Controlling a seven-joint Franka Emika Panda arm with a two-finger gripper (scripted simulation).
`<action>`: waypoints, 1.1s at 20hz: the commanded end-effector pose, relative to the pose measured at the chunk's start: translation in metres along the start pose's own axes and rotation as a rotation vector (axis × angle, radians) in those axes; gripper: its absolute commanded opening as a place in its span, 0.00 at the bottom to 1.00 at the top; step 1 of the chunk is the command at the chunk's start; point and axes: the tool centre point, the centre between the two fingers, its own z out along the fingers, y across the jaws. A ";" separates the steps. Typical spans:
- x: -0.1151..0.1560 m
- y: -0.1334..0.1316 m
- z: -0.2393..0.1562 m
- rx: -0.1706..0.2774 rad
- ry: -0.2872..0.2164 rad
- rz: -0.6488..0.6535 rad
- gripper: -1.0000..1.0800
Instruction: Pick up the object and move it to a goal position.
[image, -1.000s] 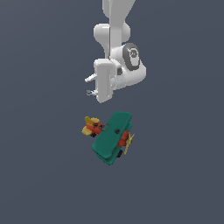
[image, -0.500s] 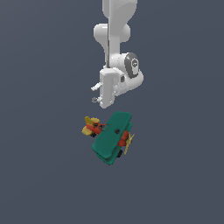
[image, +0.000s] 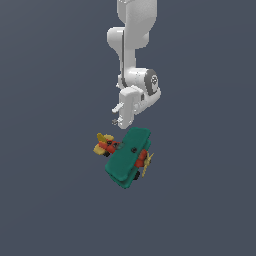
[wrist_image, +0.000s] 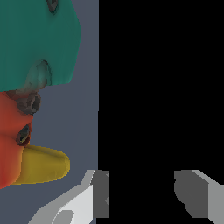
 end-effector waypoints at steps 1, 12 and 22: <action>0.005 -0.011 -0.006 0.007 0.041 0.008 0.62; 0.023 -0.054 -0.036 0.057 0.195 0.056 0.62; 0.031 -0.072 -0.052 0.090 0.261 0.088 0.62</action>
